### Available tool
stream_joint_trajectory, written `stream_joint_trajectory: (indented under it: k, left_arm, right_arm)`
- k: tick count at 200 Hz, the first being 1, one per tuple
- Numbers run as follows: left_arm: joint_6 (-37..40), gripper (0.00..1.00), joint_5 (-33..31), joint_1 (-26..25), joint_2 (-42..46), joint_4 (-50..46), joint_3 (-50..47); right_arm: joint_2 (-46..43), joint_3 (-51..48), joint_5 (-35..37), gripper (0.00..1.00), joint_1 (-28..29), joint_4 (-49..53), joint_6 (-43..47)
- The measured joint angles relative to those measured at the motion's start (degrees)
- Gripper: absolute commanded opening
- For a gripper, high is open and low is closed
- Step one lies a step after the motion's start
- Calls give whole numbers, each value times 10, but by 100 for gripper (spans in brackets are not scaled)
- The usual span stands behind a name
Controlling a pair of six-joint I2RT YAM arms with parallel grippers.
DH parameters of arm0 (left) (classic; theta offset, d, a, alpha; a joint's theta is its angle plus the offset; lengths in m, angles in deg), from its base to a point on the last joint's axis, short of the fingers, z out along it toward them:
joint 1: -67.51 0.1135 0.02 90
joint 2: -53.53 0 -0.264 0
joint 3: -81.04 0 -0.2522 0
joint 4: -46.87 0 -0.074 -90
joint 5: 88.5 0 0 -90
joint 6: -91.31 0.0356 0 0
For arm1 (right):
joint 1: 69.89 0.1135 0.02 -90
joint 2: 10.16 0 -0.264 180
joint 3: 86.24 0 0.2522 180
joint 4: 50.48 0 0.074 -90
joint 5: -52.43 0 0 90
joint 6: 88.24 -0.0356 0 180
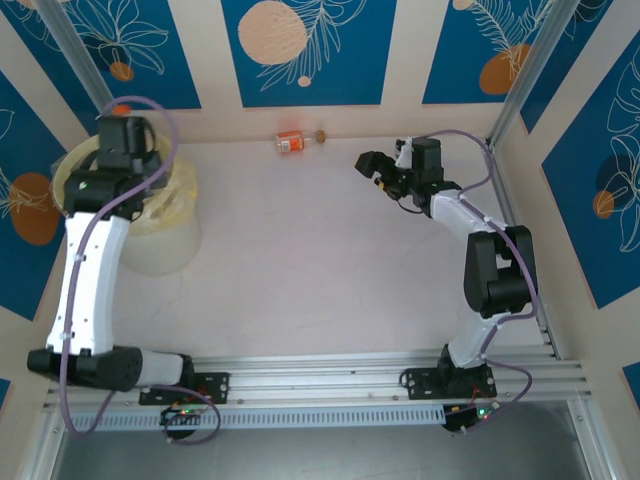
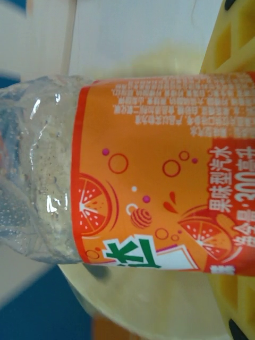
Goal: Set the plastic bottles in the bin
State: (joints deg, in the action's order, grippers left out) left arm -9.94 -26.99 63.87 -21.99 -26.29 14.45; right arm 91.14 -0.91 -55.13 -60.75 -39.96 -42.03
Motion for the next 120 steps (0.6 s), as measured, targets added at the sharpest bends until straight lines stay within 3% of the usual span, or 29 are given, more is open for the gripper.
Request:
stream_joint_trajectory:
  k: [29, 55, 73, 120]
  left_arm:
    - [-13, 45, 41, 100, 18, 2, -60]
    - [-17, 49, 78, 158, -6, 2, -83]
    - [-17, 67, 92, 185, -27, 5, -85]
    - [-28, 95, 127, 198, -47, 31, -71]
  right_arm:
    - [4, 3, -4, 97, 2, 11, 0]
    - [4, 3, -4, 97, 4, 16, 0]
    - [4, 3, -2, 97, 7, 20, 2]
    - [4, 3, -1, 97, 13, 28, 5]
